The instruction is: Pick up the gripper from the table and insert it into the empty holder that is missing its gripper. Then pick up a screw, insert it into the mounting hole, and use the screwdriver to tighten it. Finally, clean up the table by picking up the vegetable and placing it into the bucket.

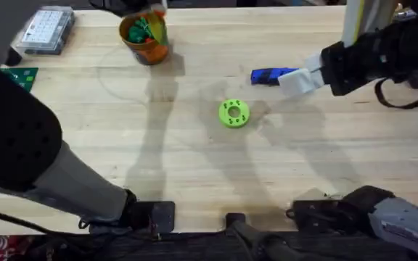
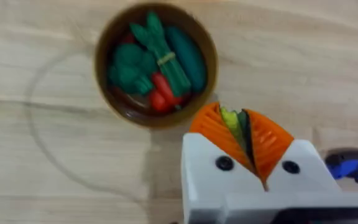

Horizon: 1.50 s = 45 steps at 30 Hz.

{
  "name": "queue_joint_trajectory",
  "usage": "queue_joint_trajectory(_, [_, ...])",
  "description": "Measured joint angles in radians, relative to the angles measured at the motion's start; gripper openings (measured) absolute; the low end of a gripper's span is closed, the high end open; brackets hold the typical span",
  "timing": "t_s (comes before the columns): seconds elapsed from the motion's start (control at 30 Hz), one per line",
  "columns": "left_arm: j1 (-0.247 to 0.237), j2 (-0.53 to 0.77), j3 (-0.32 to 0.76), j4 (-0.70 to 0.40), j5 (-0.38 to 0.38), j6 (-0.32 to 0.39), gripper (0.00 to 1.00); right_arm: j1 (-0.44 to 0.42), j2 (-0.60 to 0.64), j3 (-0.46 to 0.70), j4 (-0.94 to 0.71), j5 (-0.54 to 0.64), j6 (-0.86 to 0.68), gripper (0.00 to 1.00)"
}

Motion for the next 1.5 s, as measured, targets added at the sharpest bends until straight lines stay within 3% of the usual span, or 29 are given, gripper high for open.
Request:
queue_joint_trajectory(0.27, [0.093,0.0,0.144,0.012,-0.015,0.093,0.027,0.0,0.0,0.0,0.0,0.0,-0.003,0.974])
queue_joint_trajectory(0.53, [0.189,0.002,0.156,0.016,-0.016,0.112,0.028,0.0,0.0,0.0,0.0,0.0,-0.003,0.974])
queue_joint_trajectory(0.93, [0.185,0.164,0.157,0.078,-0.012,0.086,0.026,0.0,0.0,0.0,0.0,0.0,-0.003,0.974])
queue_joint_trajectory(1.43, [0.185,0.173,0.157,0.036,-0.012,0.076,0.03,0.0,0.0,0.0,0.0,0.0,-0.003,0.974])
queue_joint_trajectory(1.47, [0.185,0.173,0.157,0.036,-0.012,0.075,0.071,0.0,0.0,0.0,0.0,0.0,-0.003,0.974])
queue_joint_trajectory(1.5, [0.185,0.173,0.157,0.036,-0.012,0.076,0.186,0.0,0.0,0.0,0.0,0.0,-0.003,0.974])
